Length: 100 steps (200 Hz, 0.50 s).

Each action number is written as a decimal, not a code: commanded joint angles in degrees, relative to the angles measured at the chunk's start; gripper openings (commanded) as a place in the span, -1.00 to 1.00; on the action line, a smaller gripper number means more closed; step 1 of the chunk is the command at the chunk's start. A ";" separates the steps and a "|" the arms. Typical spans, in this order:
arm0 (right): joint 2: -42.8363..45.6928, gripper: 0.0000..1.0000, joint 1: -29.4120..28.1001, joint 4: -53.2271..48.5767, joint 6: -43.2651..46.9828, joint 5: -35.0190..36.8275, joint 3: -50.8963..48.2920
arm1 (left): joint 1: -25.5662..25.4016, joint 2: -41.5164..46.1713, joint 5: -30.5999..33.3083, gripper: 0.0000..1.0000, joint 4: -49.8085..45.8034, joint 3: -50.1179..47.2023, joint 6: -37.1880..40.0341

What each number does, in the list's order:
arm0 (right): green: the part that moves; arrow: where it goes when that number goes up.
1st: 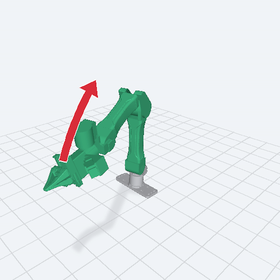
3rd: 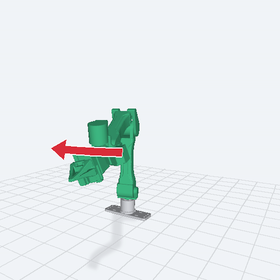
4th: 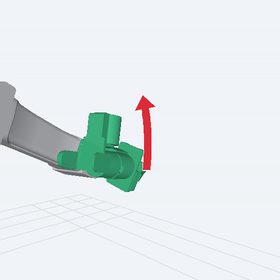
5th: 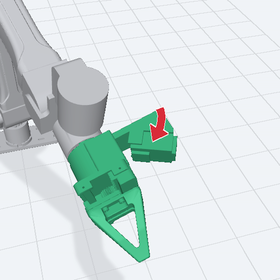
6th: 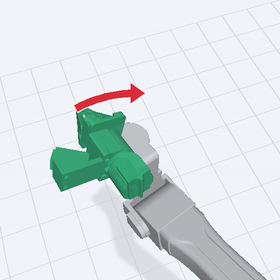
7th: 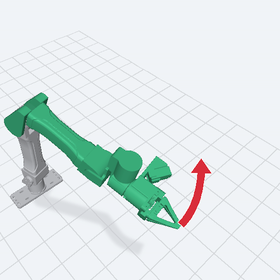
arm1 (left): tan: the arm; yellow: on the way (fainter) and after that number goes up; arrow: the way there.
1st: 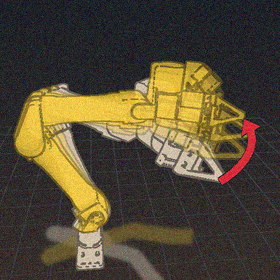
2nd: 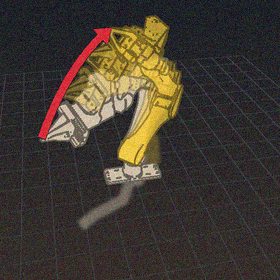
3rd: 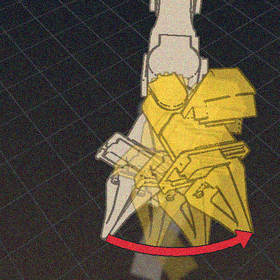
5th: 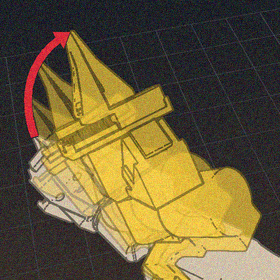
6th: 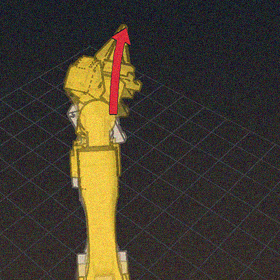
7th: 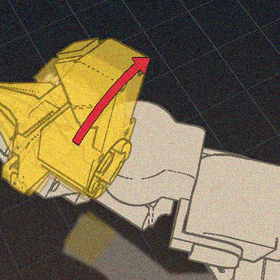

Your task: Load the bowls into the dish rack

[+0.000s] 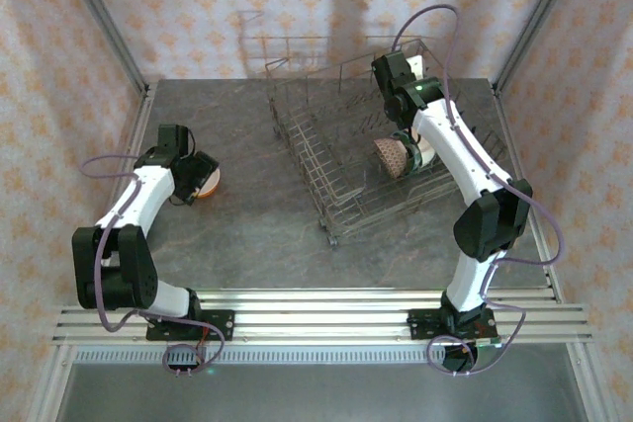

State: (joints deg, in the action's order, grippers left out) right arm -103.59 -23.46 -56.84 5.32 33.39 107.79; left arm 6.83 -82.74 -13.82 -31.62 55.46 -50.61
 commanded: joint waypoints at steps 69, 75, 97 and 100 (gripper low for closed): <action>-1.61 0.20 0.23 2.37 1.10 -0.69 -0.51 | 2.05 -1.37 5.11 0.37 6.29 -5.05 -3.53; -1.55 0.20 0.19 2.60 1.09 -0.78 -0.69 | 2.05 -1.19 4.89 0.32 6.97 -5.75 -3.47; -1.60 0.20 0.25 3.25 1.10 -1.42 -1.06 | 2.05 -0.12 4.72 0.22 8.85 -8.48 -3.87; -1.73 0.20 0.22 3.31 1.14 -1.49 -1.04 | 2.05 -0.02 4.71 0.21 9.05 -8.80 -3.95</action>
State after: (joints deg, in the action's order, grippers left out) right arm -104.79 -23.44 -54.46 6.13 32.25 107.39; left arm 8.64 -83.33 -11.00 -24.93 49.63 -53.98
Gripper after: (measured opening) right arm 0.599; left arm 0.626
